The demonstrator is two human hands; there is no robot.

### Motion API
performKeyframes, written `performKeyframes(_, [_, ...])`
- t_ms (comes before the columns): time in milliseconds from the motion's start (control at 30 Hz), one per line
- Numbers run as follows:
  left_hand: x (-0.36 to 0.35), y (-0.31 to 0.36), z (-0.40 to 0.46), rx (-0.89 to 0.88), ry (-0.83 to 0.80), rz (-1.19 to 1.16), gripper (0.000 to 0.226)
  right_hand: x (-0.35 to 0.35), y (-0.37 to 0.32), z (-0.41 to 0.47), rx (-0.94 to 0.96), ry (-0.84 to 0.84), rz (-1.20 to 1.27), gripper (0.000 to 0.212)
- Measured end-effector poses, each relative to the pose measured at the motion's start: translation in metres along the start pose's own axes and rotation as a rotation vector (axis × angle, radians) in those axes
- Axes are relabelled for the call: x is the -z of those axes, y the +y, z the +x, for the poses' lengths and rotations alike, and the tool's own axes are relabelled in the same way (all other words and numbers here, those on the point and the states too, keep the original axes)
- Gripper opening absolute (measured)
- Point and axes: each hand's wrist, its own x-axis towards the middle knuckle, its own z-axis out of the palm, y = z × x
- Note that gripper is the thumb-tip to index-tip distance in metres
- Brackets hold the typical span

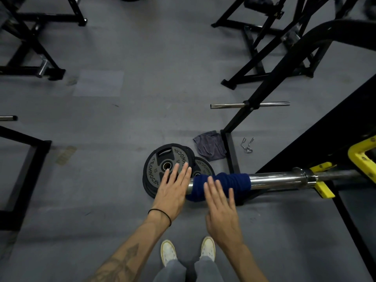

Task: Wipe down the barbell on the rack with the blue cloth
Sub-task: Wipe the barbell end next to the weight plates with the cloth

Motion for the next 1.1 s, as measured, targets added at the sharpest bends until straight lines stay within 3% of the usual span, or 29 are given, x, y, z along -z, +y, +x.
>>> performKeyframes(133, [0.016, 0.003, 0.014, 0.022, -0.176, -0.004, 0.091, 0.003, -0.015, 0.009, -0.255, -0.016, 0.096, 0.111])
performKeyframes(233, [0.025, 0.003, 0.025, 0.076, -0.261, -0.013, 0.101, 0.002, -0.028, 0.010, -0.024, -0.025, 0.031, 0.110])
performKeyframes(300, [0.028, 0.003, 0.025, 0.063, -0.241, 0.004, 0.106, 0.008, -0.010, 0.014, 0.032, -0.037, -0.038, 0.112])
performKeyframes(433, [0.026, 0.011, 0.010, 0.006, -0.130, 0.027, 0.093, 0.011, -0.008, 0.016, -0.164, -0.039, 0.017, 0.116])
performKeyframes(567, [0.016, 0.024, -0.003, 0.010, -0.100, -0.027, 0.089, 0.004, -0.009, 0.004, 0.095, -0.020, -0.066, 0.110])
performKeyframes(700, [0.011, 0.025, -0.005, 0.015, -0.092, -0.079, 0.092, 0.010, -0.004, 0.005, -0.186, -0.017, 0.035, 0.117])
performKeyframes(867, [0.011, 0.019, -0.005, -0.015, -0.097, -0.115, 0.096, 0.004, -0.011, 0.001, 0.052, -0.025, -0.022, 0.111])
performKeyframes(1000, [0.009, 0.020, -0.002, 0.004, -0.123, -0.145, 0.096, 0.007, 0.004, 0.003, -0.187, -0.010, 0.052, 0.113])
performKeyframes(1100, [0.009, 0.023, -0.003, 0.042, -0.146, -0.182, 0.094, -0.002, -0.014, 0.000, -0.060, -0.024, 0.041, 0.111])
